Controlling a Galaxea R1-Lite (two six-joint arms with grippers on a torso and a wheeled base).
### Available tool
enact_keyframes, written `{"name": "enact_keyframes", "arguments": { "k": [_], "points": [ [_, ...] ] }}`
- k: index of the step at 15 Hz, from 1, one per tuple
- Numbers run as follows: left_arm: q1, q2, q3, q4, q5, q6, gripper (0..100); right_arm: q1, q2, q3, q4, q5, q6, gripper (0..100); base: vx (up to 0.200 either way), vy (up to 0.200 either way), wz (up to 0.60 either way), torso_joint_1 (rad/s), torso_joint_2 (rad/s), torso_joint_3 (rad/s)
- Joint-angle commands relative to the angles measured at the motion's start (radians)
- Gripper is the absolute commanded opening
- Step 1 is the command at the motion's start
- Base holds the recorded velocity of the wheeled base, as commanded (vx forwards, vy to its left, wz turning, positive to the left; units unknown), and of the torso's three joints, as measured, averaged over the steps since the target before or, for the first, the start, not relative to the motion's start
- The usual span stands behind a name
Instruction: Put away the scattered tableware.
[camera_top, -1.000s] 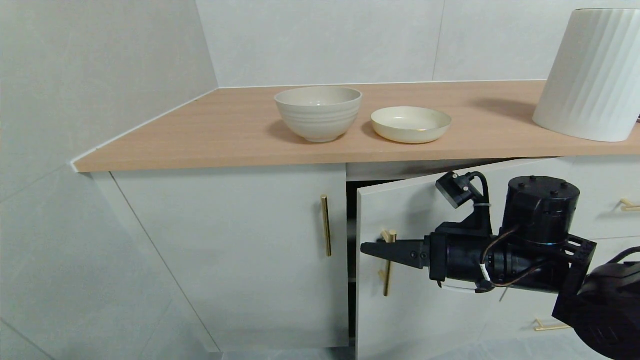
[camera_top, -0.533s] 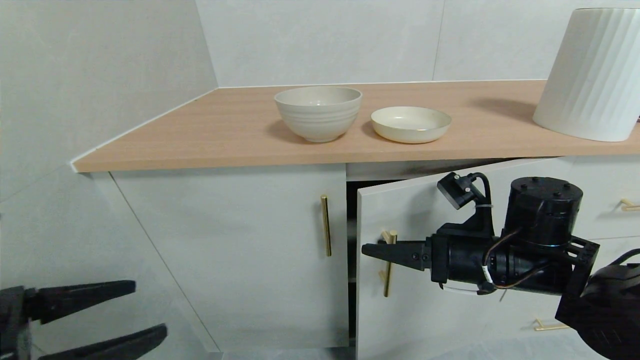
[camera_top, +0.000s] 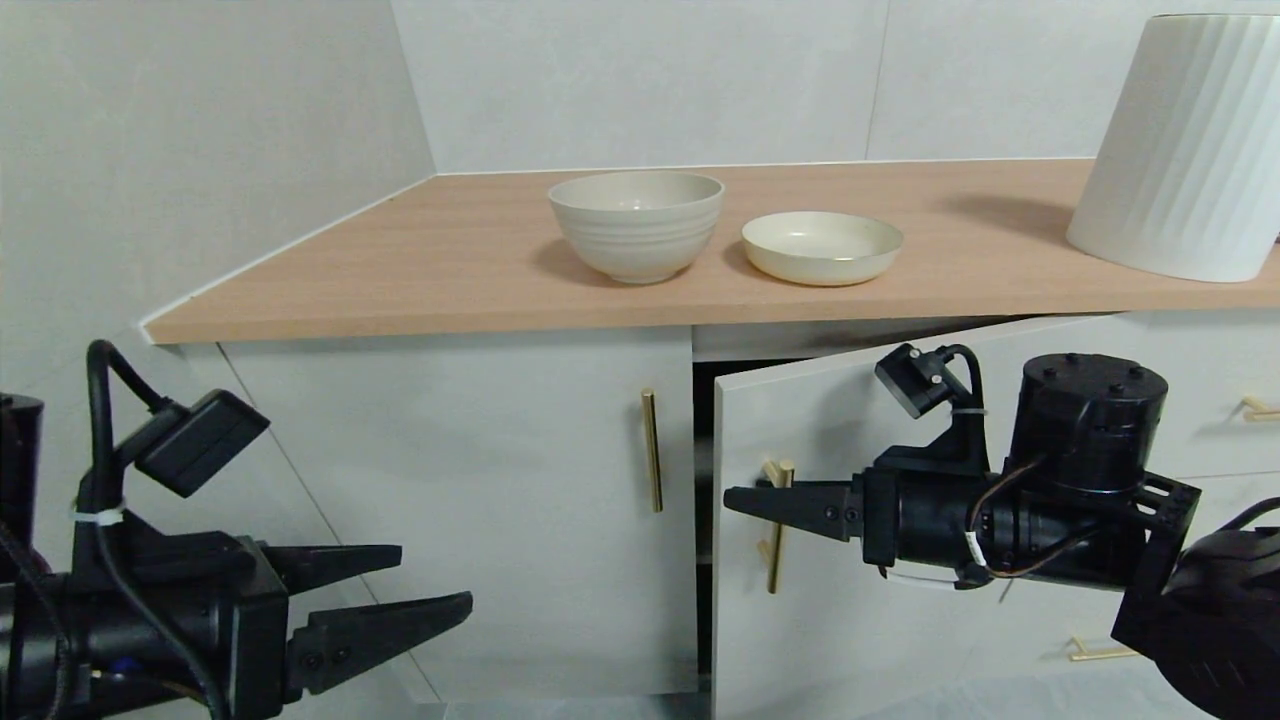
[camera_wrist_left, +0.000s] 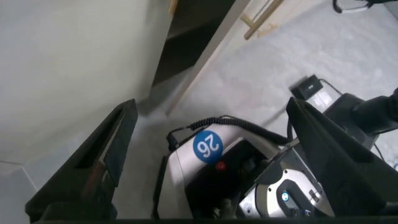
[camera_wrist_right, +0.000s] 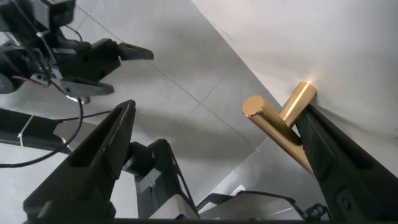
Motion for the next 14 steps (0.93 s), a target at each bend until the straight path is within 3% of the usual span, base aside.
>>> {"name": "enact_keyframes", "arguments": {
  "k": [1, 3, 7, 11, 13, 14],
  "points": [
    [0.000, 0.014, 0.001, 0.000, 0.000, 0.000, 100, 0.002, 0.000, 0.000, 0.001, 0.000, 0.000, 100, -0.200, 0.000, 0.00, 0.007, 0.00, 0.007],
    [-0.002, 0.022, 0.003, 0.002, 0.000, 0.000, 100, 0.002, 0.001, 0.000, 0.000, -0.001, 0.000, 100, -0.200, 0.000, 0.00, 0.005, 0.00, 0.005],
    [-0.008, 0.037, 0.001, -0.003, -0.003, 0.000, 100, 0.002, 0.003, 0.000, -0.002, -0.003, -0.003, 100, 0.000, 0.000, 0.00, 0.000, 0.00, 0.000],
    [-0.066, 0.098, -0.010, -0.046, -0.003, -0.003, 100, 0.000, 0.001, 0.014, -0.003, -0.003, -0.026, 100, 0.000, 0.000, 0.00, 0.000, 0.00, 0.000],
    [-0.086, 0.129, -0.013, -0.082, -0.003, -0.017, 100, 0.000, 0.001, 0.015, -0.003, -0.003, -0.035, 100, 0.000, 0.000, 0.00, 0.000, 0.00, 0.000],
    [-0.137, 0.249, -0.057, -0.205, 0.004, -0.069, 100, 0.000, -0.003, 0.031, -0.005, -0.004, -0.041, 100, 0.000, 0.000, 0.00, 0.000, 0.00, 0.000]
  ]
}}
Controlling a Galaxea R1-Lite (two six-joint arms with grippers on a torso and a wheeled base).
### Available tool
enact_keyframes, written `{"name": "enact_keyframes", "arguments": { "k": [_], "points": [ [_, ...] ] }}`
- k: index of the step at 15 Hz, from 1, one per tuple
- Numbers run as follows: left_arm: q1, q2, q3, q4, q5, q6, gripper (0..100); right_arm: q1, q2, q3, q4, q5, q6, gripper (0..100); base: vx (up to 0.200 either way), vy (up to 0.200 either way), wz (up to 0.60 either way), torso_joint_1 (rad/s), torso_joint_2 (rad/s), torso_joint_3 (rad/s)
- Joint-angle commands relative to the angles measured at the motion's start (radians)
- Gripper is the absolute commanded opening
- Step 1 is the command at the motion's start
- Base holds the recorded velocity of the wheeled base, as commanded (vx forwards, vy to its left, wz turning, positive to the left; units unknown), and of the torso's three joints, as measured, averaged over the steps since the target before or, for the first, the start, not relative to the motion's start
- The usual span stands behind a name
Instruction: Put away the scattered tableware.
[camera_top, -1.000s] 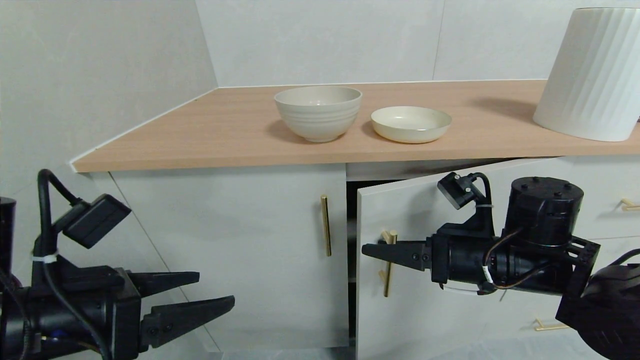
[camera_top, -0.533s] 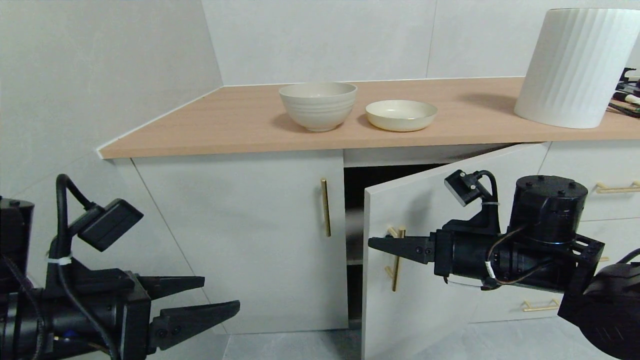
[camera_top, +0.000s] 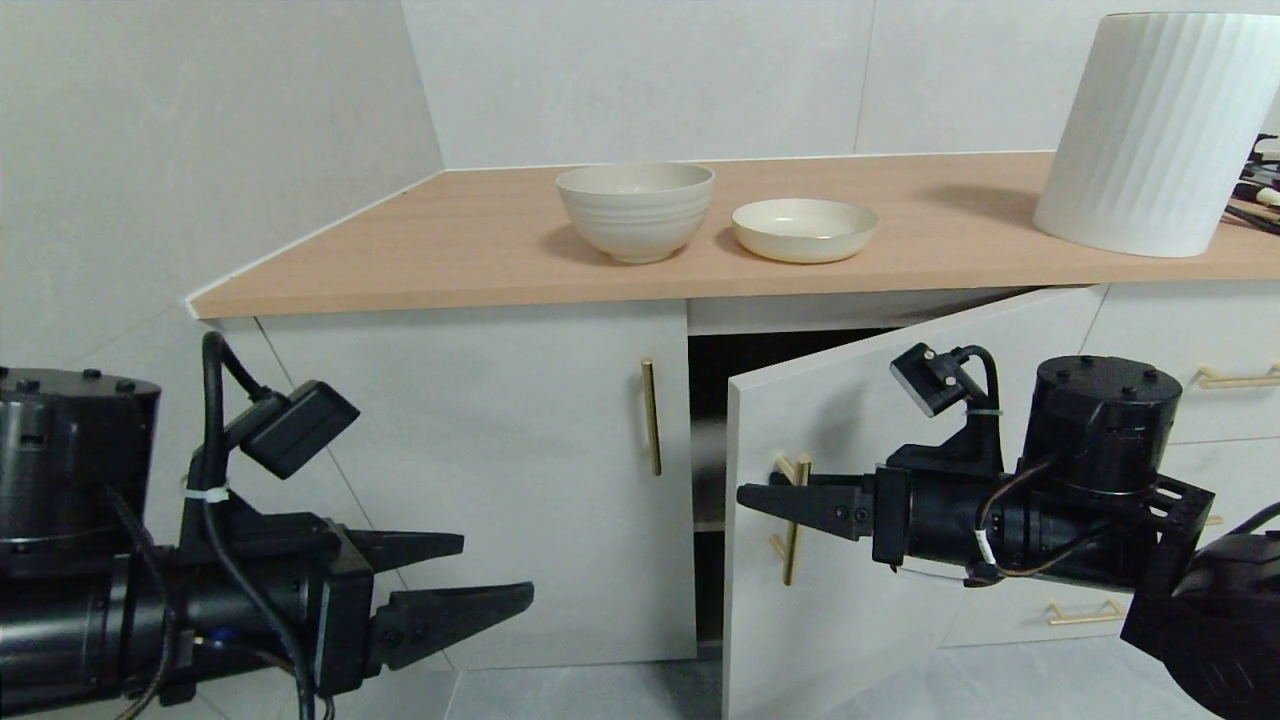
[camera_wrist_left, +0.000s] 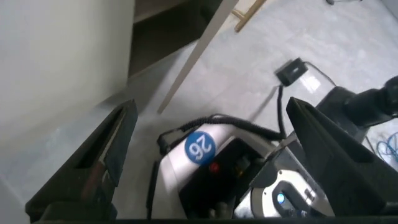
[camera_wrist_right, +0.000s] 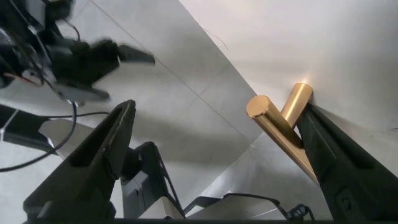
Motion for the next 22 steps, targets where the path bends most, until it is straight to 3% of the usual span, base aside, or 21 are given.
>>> {"name": "enact_keyframes", "arguments": {
  "k": [1, 4, 7, 9, 15, 16, 18, 22],
  "points": [
    [-0.053, 0.161, -0.060, -0.103, 0.010, -0.047, 100, -0.001, -0.002, 0.010, 0.003, -0.002, 0.000, 100, 0.000, 0.000, 0.00, 0.000, 0.00, 0.000],
    [-0.085, 0.330, -0.164, -0.138, 0.018, -0.057, 100, -0.001, -0.019, 0.021, 0.003, -0.020, 0.000, 100, 0.000, 0.000, 0.00, 0.000, 0.00, 0.000],
    [-0.103, 0.457, -0.161, -0.284, 0.021, -0.057, 100, -0.004, -0.010, 0.021, 0.003, -0.052, -0.029, 100, 0.000, 0.000, 0.00, 0.000, 0.00, 0.000],
    [-0.110, 0.505, -0.152, -0.363, 0.078, -0.063, 100, -0.006, -0.002, 0.026, 0.003, -0.054, -0.052, 100, 0.000, 0.000, 0.00, 0.000, 0.00, 0.000],
    [-0.133, 0.514, -0.151, -0.379, 0.095, -0.064, 100, -0.006, -0.003, 0.027, 0.003, -0.054, -0.054, 100, 0.000, 0.000, 0.00, 0.000, 0.00, 0.000],
    [-0.139, 0.517, -0.151, -0.380, 0.098, -0.064, 0, -0.006, -0.002, 0.027, 0.003, -0.054, -0.052, 100, 0.000, 0.000, 0.00, 0.000, 0.00, 0.000],
    [-0.142, 0.520, -0.155, -0.396, 0.098, -0.063, 0, -0.006, -0.002, 0.029, 0.003, -0.054, -0.052, 100, 0.000, 0.000, 0.00, 0.000, 0.00, 0.000],
    [-0.174, 0.586, -0.155, -0.521, 0.121, -0.063, 0, -0.006, -0.002, 0.036, 0.003, -0.054, -0.054, 100, 0.000, 0.000, 0.00, 0.000, 0.00, 0.000]
  ]
}}
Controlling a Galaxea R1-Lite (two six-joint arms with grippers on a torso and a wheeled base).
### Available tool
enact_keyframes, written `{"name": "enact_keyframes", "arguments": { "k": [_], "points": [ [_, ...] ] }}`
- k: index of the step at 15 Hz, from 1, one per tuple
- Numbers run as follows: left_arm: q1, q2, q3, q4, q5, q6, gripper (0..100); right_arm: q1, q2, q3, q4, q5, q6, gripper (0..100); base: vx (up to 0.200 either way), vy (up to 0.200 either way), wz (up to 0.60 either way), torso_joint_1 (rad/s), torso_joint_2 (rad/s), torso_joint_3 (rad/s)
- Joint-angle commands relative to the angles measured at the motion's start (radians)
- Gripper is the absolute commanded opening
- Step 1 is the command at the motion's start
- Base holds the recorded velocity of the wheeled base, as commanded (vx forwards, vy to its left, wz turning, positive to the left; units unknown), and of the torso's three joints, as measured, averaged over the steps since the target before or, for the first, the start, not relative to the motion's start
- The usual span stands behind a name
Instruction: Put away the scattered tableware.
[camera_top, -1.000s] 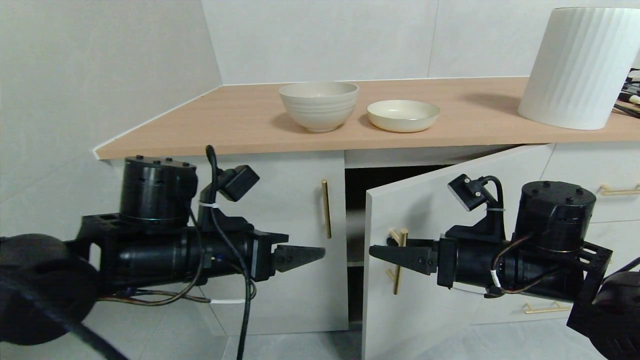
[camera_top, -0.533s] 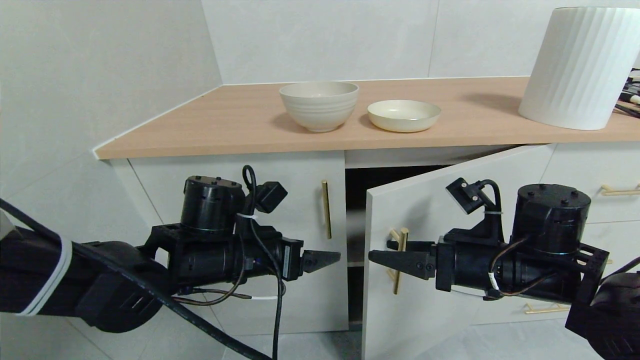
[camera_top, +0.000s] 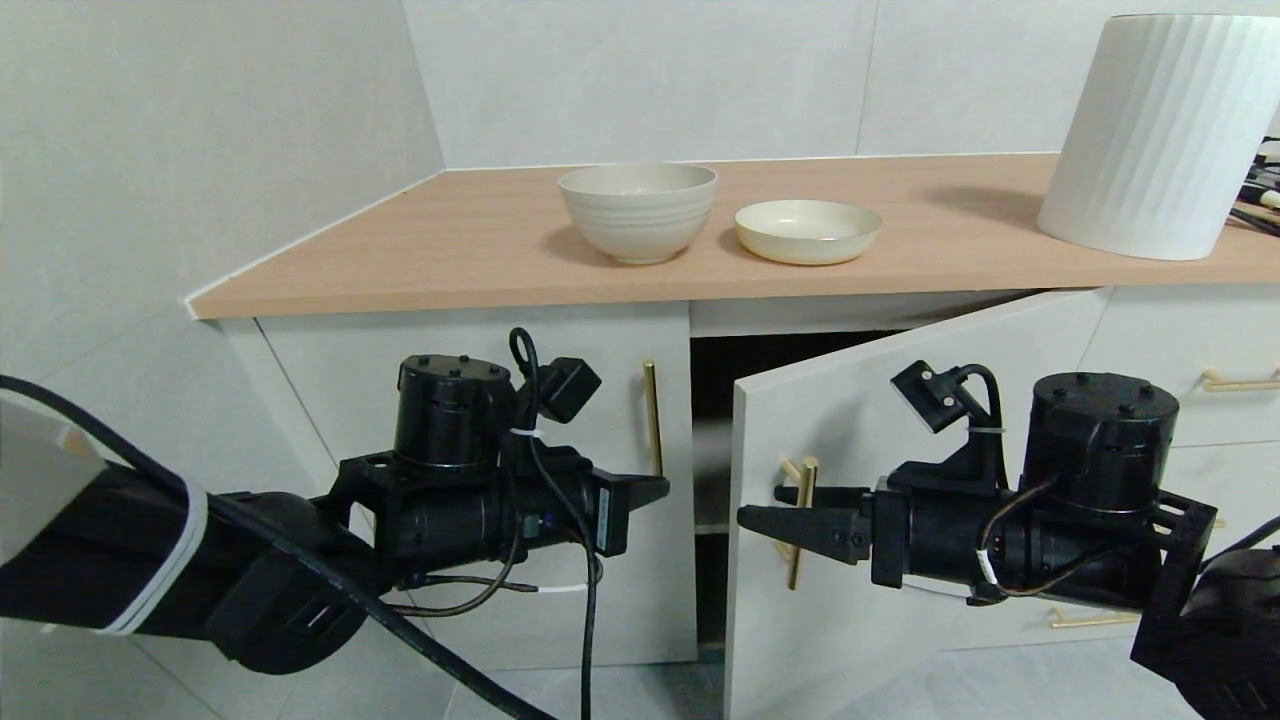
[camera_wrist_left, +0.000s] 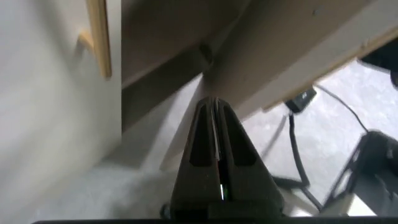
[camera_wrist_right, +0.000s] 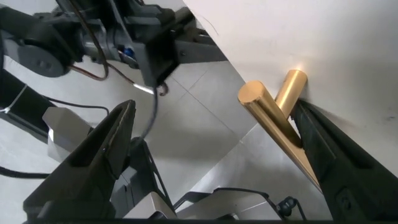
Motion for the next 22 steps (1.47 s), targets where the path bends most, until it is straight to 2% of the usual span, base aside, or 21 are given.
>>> {"name": "enact_keyframes", "arguments": {
  "k": [1, 2, 3, 4, 5, 7, 8, 12, 15, 17, 18, 19, 20, 22],
  "points": [
    [-0.033, 0.090, -0.014, -0.053, 0.036, -0.001, 0, -0.004, 0.004, 0.004, 0.000, 0.000, 0.000, 100, 0.000, 0.000, 0.00, 0.000, 0.00, 0.000],
    [-0.042, 0.118, -0.026, -0.075, 0.048, -0.003, 0, -0.006, 0.004, 0.005, 0.000, 0.002, 0.000, 100, 0.000, 0.000, 0.00, 0.000, 0.00, 0.000],
    [-0.062, 0.167, -0.036, -0.137, 0.082, -0.012, 0, -0.010, 0.004, 0.005, 0.000, 0.002, 0.000, 100, 0.000, 0.000, 0.00, 0.000, 0.00, 0.000],
    [-0.082, 0.205, -0.040, -0.214, 0.108, -0.038, 0, -0.013, 0.002, 0.008, 0.000, 0.002, 0.000, 100, 0.000, 0.000, 0.00, 0.000, 0.00, 0.000],
    [-0.103, 0.253, -0.040, -0.331, 0.117, -0.061, 0, -0.024, 0.002, 0.013, 0.000, 0.002, -0.003, 100, 0.000, 0.000, 0.00, 0.000, 0.00, 0.000],
    [-0.120, 0.331, -0.042, -0.516, 0.124, -0.064, 0, -0.029, 0.001, 0.019, 0.000, 0.002, -0.005, 100, 0.000, 0.000, 0.00, 0.000, 0.00, 0.000],
    [-0.128, 0.348, -0.040, -0.561, 0.124, -0.064, 0, -0.038, -0.001, 0.025, 0.000, 0.002, -0.006, 100, 0.000, 0.000, 0.00, 0.000, 0.00, 0.000],
    [-0.142, 0.346, -0.034, -0.627, 0.124, -0.064, 0, -0.084, -0.006, 0.071, 0.001, 0.000, -0.138, 100, 0.000, 0.000, 0.00, 0.000, 0.00, 0.000],
    [-0.142, 0.339, -0.033, -0.641, 0.126, -0.064, 0, -0.099, -0.056, 0.142, 0.006, -0.011, -0.209, 100, 0.000, 0.000, 0.00, 0.000, 0.00, 0.000],
    [-0.142, 0.323, -0.040, -0.636, 0.124, -0.061, 0, -0.101, -0.096, 0.226, 0.009, -0.121, -0.281, 100, 0.000, 0.000, 0.00, 0.000, 0.00, 0.000],
    [-0.143, 0.313, -0.054, -0.633, 0.124, -0.056, 0, -0.075, -0.147, 0.317, 0.012, -0.267, -0.331, 100, 0.000, 0.000, 0.00, 0.000, 0.00, 0.000],
    [-0.145, 0.310, -0.056, -0.633, 0.124, -0.050, 0, -0.052, -0.187, 0.357, 0.036, -0.356, -0.330, 100, 0.000, 0.000, 0.00, 0.000, 0.00, 0.000],
    [-0.143, 0.311, -0.056, -0.633, 0.124, -0.041, 0, -0.039, -0.228, 0.381, 0.079, -0.396, -0.327, 100, 0.000, 0.000, 0.00, 0.000, 0.00, 0.000],
    [-0.145, 0.313, -0.056, -0.633, 0.124, -0.041, 0, -0.038, -0.315, 0.386, 0.204, -0.403, -0.315, 100, 0.000, 0.000, 0.00, 0.000, 0.00, 0.000]
  ]
}}
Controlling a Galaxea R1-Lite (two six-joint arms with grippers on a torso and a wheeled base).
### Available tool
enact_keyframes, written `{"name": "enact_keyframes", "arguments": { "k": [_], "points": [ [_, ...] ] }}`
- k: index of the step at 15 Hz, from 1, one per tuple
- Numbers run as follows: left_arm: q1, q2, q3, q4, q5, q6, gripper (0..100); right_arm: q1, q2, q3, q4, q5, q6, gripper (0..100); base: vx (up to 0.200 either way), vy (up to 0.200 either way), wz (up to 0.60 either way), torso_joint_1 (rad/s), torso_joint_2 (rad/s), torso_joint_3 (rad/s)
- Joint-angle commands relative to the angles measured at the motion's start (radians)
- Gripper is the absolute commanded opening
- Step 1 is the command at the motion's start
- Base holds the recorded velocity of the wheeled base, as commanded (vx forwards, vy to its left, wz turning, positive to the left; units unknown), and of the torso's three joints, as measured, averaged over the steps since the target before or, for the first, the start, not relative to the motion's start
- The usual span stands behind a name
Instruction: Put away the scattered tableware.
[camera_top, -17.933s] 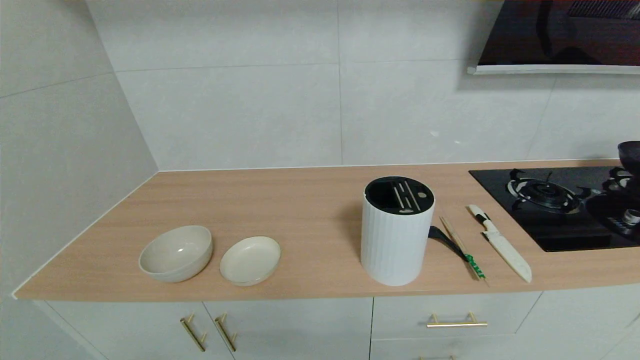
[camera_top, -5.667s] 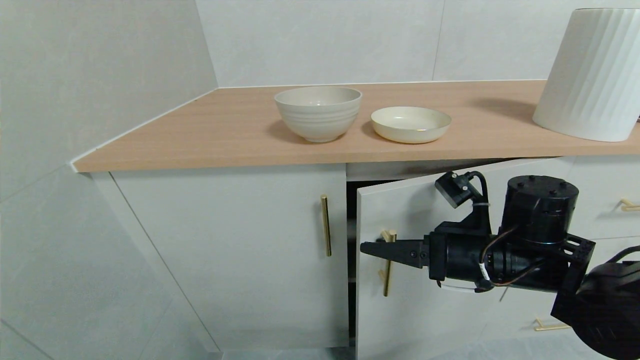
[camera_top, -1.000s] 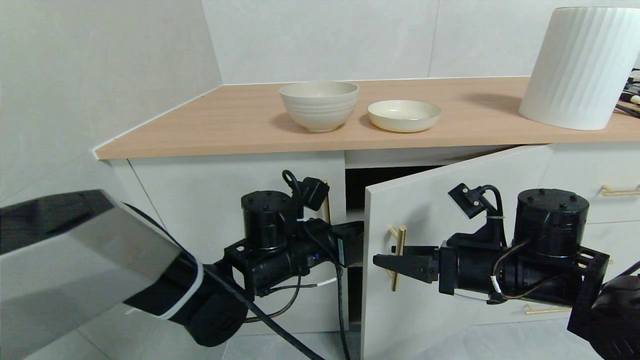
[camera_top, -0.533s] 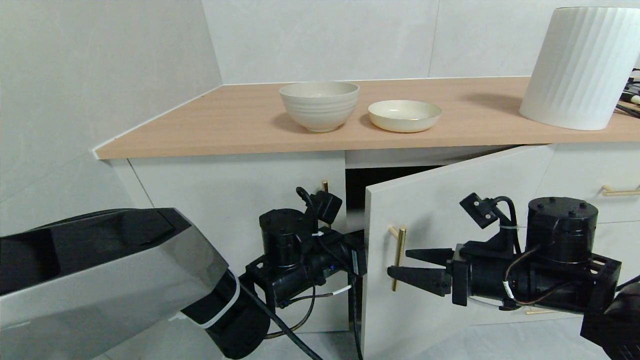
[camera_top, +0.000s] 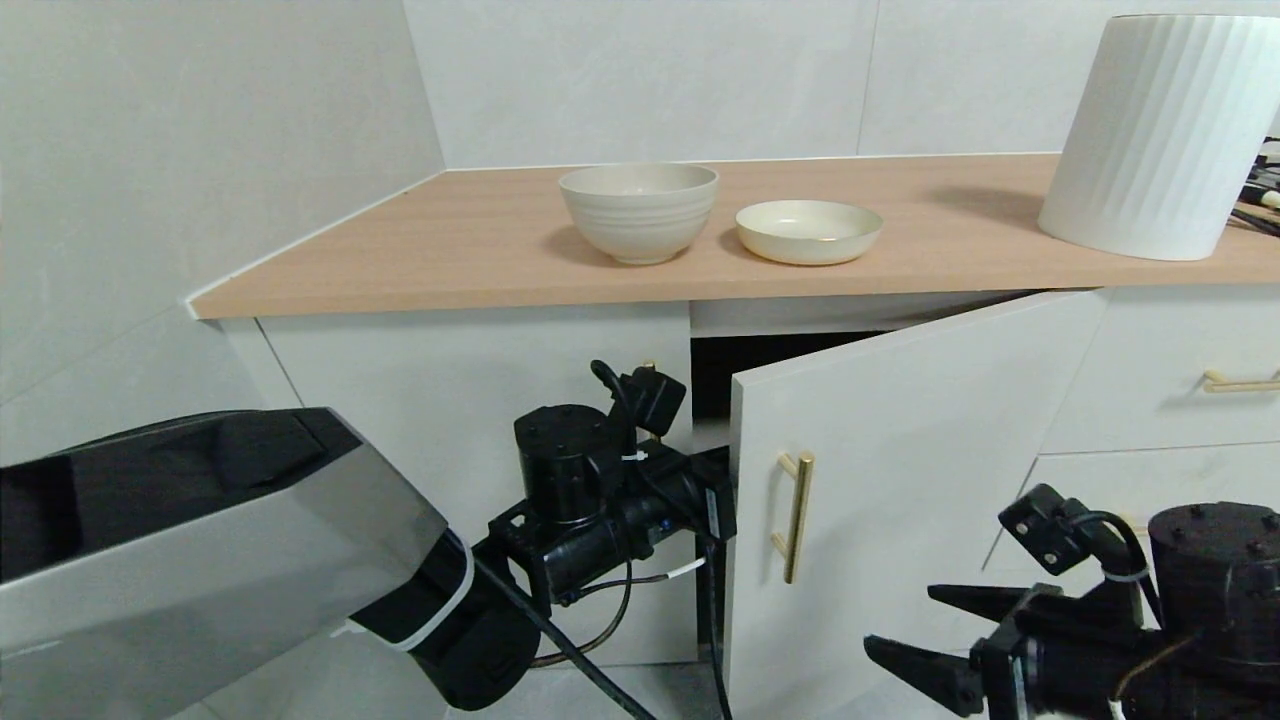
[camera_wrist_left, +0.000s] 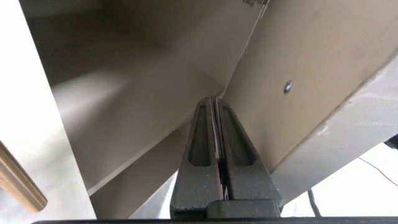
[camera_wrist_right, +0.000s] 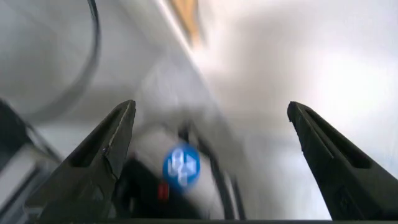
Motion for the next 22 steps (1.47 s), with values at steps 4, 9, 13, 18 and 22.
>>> {"name": "enact_keyframes", "arguments": {
  "k": [4, 9, 13, 18, 22],
  "points": [
    [-0.001, -0.002, -0.016, 0.015, -0.002, 0.000, 0, 0.011, -0.163, 0.018, 0.118, -0.017, 0.007, 100, 0.000, 0.000, 0.00, 0.000, 0.00, 0.000],
    [-0.007, 0.001, -0.017, 0.029, -0.004, 0.000, 0, 0.011, -0.159, 0.018, 0.119, -0.017, 0.007, 100, 0.000, 0.000, 0.00, 0.000, 0.00, 0.000],
    [-0.010, 0.010, -0.031, 0.029, -0.004, -0.003, 0, 0.011, -0.152, 0.020, 0.122, -0.016, 0.007, 100, -0.200, 0.000, 0.00, 0.002, 0.00, 0.001],
    [-0.010, 0.054, -0.083, 0.032, -0.005, -0.005, 0, 0.013, -0.154, 0.021, 0.124, -0.016, 0.005, 100, -0.040, 0.000, 0.00, 0.001, 0.00, 0.000],
    [-0.010, 0.076, -0.120, 0.043, -0.004, -0.005, 0, 0.013, -0.154, 0.021, 0.124, -0.016, 0.005, 100, 0.000, 0.000, 0.00, 0.000, 0.00, 0.000]
  ]
}}
